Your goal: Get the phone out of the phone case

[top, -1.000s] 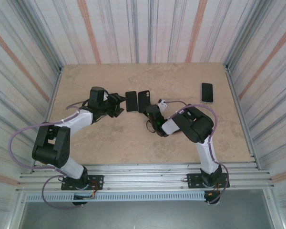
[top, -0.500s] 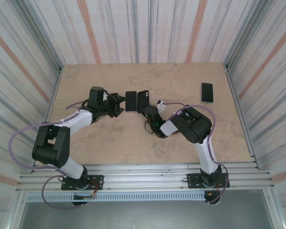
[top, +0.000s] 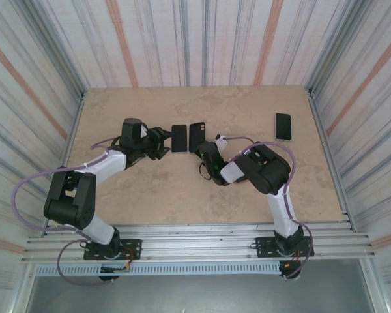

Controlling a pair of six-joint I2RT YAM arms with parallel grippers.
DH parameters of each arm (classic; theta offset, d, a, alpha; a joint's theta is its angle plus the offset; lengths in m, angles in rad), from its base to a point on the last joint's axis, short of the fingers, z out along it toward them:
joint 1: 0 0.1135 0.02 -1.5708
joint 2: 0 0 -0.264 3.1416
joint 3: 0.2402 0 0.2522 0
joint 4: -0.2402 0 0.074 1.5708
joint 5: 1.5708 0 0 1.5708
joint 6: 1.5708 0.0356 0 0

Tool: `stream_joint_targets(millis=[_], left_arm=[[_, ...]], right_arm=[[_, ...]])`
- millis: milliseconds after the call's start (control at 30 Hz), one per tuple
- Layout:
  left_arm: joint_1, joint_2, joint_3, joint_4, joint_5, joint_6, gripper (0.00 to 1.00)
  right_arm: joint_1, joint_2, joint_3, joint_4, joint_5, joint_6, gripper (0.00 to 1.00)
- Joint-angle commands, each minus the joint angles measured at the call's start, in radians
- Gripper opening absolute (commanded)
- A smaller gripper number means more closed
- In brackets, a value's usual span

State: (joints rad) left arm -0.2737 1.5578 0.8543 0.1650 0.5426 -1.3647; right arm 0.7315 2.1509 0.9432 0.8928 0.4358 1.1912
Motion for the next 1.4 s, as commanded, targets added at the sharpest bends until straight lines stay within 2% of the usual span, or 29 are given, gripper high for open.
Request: stream_joint_targets(millis=[0, 233, 800, 967, 1067, 1167, 1233, 1300, 1367], left_arm=[[0.010, -0.013, -0.011, 0.017, 0.013, 0.010, 0.69], [0.011, -0.006, -0.007, 0.023, 0.018, 0.011, 0.69], [0.011, 0.002, 0.001, 0.027, 0.028, 0.021, 0.68], [0.010, -0.007, 0.040, -0.024, 0.035, 0.073, 0.69], [0.011, -0.014, 0.073, -0.065, 0.046, 0.135, 0.71], [0.010, -0.029, 0.090, -0.080, 0.049, 0.173, 0.74], [0.009, -0.039, 0.105, -0.099, 0.051, 0.204, 0.78], [0.002, -0.044, 0.121, -0.127, 0.053, 0.233, 0.84], [-0.006, -0.049, 0.121, -0.121, 0.058, 0.237, 0.85]], right_arm=[[-0.004, -0.005, 0.022, -0.041, -0.026, -0.068, 0.29], [-0.015, -0.050, 0.025, -0.111, -0.032, -0.145, 0.40], [-0.060, -0.148, 0.055, -0.295, -0.078, -0.284, 0.55], [-0.088, -0.213, 0.059, -0.387, -0.112, -0.341, 0.60], [-0.113, -0.281, 0.049, -0.466, -0.165, -0.409, 0.67], [-0.147, -0.354, 0.049, -0.580, -0.251, -0.485, 0.71], [-0.171, -0.416, 0.043, -0.646, -0.308, -0.573, 0.75], [-0.207, -0.476, 0.044, -0.734, -0.396, -0.675, 0.85], [-0.247, -0.531, 0.034, -0.793, -0.500, -0.778, 1.00]])
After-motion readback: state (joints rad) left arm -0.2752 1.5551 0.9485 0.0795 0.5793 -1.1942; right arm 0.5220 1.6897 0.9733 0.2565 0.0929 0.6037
